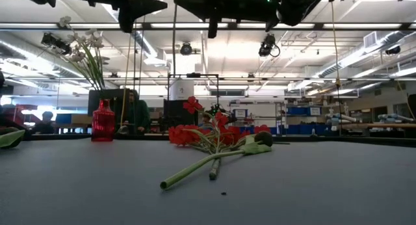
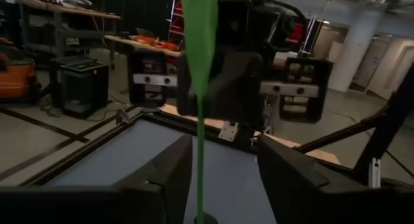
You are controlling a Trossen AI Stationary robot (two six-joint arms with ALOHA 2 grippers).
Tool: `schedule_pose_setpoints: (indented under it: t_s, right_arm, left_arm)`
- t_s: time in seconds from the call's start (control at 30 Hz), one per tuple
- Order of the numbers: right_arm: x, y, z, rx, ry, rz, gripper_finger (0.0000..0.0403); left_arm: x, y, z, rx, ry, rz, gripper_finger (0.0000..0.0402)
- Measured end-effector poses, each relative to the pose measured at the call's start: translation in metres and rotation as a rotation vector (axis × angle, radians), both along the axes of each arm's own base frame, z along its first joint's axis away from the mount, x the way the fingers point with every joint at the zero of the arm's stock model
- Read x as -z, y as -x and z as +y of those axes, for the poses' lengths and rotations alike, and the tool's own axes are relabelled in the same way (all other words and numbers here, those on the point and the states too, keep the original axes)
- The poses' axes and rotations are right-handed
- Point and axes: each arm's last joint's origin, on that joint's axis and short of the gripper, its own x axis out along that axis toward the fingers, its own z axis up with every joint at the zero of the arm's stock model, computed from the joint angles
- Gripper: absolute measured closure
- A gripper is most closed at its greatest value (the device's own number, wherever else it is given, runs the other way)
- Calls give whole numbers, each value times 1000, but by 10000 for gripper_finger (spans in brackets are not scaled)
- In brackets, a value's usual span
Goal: Sort flowers into vase by color
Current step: Put the yellow flower into the red vase
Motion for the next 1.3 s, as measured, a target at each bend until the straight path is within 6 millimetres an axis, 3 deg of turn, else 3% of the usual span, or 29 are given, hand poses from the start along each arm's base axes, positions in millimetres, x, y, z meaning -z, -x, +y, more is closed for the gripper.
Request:
schedule_pose_setpoints:
  t_s: [0.37, 0.73, 0.93, 1.17, 1.3]
  right_arm:
    - [-1, 3, -13, -70, 11, -11, 390]
    - [-1, 5, -17, -102, 25, -10, 390]
    - [-1, 5, -19, -108, 27, -10, 390]
    - [-1, 6, -19, -138, 13, -6, 390]
    - [-1, 6, -19, -134, -16, -2, 380]
  left_arm:
    - [7, -15, 14, -44, 9, -13, 241]
    - [7, -24, 15, 7, -3, -69, 255]
    - [8, -26, 15, 8, -9, -71, 295]
    - [10, -29, 15, 7, -35, -57, 387]
    - [11, -29, 16, 2, -35, -52, 394]
